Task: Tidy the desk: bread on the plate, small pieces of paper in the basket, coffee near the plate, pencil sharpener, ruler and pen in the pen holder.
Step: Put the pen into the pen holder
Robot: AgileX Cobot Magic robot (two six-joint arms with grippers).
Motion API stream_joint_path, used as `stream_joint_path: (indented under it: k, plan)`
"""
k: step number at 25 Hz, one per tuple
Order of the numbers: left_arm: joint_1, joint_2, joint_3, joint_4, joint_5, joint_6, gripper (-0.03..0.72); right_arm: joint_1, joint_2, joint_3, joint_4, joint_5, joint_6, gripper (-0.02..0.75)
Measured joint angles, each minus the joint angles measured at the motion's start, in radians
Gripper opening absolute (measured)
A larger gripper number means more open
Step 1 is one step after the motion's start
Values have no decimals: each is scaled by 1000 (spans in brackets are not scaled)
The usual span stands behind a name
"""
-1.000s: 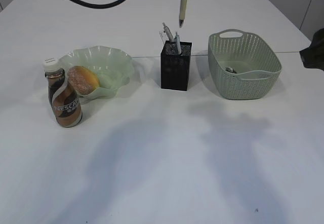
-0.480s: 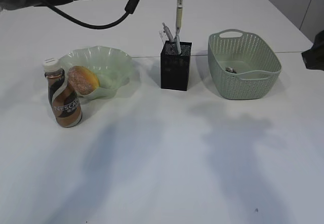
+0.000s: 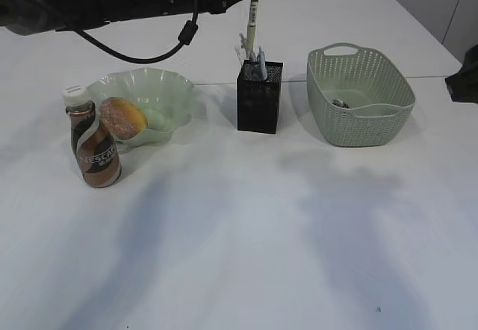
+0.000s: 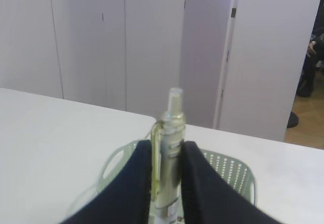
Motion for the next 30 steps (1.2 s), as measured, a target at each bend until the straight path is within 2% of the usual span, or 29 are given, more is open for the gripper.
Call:
stream_joint_path:
  k: [9,17,30]
  plan:
    - [0,31,0,-4,-71,132,91,0,0,0,-1,0,0,403]
    - [0,74,0,-14,-71,146,90,0,0,0,-1,0,-2,403]
    - [-39,115,-56,-15,-71,146,90,0,0,0,-1,-4,-2,403]
